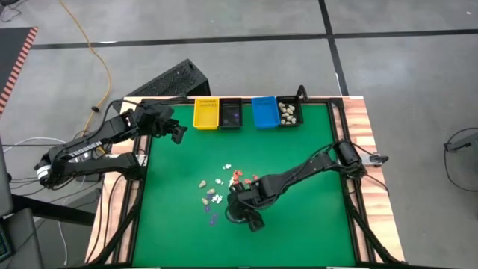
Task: Sort Halloween decoration
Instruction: Put the purple spider toy into the left black basket
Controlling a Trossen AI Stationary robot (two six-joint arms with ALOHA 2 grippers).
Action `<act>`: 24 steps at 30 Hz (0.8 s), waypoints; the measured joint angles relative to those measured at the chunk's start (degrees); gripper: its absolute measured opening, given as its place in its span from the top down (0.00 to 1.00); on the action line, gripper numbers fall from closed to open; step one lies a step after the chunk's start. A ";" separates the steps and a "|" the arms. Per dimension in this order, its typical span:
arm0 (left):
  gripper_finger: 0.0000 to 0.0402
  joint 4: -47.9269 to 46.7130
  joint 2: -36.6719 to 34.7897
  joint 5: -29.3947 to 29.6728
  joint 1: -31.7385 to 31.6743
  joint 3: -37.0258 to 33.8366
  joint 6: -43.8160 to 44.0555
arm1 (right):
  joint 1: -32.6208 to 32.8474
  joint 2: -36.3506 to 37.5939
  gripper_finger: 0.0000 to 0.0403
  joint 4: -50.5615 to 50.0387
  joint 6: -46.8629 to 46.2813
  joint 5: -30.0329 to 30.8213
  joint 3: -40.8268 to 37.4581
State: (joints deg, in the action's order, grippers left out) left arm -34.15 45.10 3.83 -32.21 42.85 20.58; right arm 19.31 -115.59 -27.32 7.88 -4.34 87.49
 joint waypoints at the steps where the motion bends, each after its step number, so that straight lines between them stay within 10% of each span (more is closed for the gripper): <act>1: 0.36 0.00 0.00 0.01 0.00 0.00 0.00 | 0.23 0.00 0.47 1.45 0.04 1.00 -0.70; 24: 0.36 -2.54 0.02 1.57 0.00 0.00 -1.73 | 2.14 -2.19 0.50 7.70 -6.88 7.96 -5.53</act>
State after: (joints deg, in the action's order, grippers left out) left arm -36.69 45.12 5.39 -32.21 42.85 18.85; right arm 21.46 -117.78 -19.62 0.99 3.62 81.97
